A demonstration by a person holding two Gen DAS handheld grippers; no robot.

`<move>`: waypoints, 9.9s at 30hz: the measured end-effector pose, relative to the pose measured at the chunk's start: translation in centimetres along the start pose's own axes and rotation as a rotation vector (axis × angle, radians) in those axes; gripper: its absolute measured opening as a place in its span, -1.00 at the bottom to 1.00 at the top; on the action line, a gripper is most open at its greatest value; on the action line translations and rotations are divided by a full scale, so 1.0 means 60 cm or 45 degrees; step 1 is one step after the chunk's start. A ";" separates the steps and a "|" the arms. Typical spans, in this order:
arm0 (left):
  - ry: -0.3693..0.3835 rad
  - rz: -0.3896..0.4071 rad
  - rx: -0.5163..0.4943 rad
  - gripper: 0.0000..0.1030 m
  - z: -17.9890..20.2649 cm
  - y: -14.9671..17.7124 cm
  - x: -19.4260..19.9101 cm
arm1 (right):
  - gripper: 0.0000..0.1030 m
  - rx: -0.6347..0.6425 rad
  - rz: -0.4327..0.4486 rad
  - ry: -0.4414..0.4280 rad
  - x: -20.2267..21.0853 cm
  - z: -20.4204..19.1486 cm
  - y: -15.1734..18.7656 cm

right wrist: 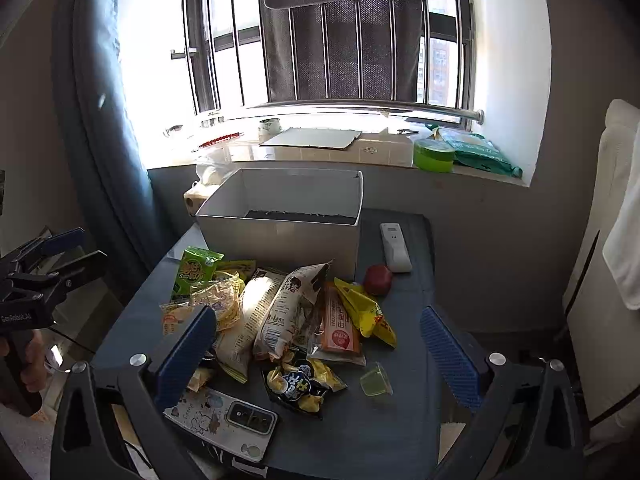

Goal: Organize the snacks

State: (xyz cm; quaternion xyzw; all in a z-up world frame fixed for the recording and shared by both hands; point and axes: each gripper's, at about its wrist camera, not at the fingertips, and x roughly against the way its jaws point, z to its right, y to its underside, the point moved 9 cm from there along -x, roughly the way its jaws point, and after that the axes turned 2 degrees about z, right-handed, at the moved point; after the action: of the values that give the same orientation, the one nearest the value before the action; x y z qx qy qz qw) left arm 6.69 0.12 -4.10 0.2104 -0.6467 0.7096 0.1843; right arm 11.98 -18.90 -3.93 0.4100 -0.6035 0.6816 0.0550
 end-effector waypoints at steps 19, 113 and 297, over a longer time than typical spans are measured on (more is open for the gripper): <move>0.049 0.037 -0.019 1.00 0.012 -0.009 -0.008 | 1.00 -0.067 -0.018 -0.102 -0.027 -0.016 0.008; -0.172 -0.141 0.098 0.34 -0.154 -0.020 -0.227 | -0.18 -0.175 -0.168 -0.289 -0.156 -0.055 0.010; 0.066 -0.325 0.345 1.00 -0.158 0.183 -0.149 | 1.00 -0.089 -0.009 -0.142 -0.108 0.025 0.105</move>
State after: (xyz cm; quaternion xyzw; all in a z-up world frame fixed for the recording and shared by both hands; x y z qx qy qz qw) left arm 7.80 8.62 -18.83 0.2953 -0.5084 0.7662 0.2596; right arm 13.38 -19.17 -12.98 0.4471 -0.6278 0.6360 0.0380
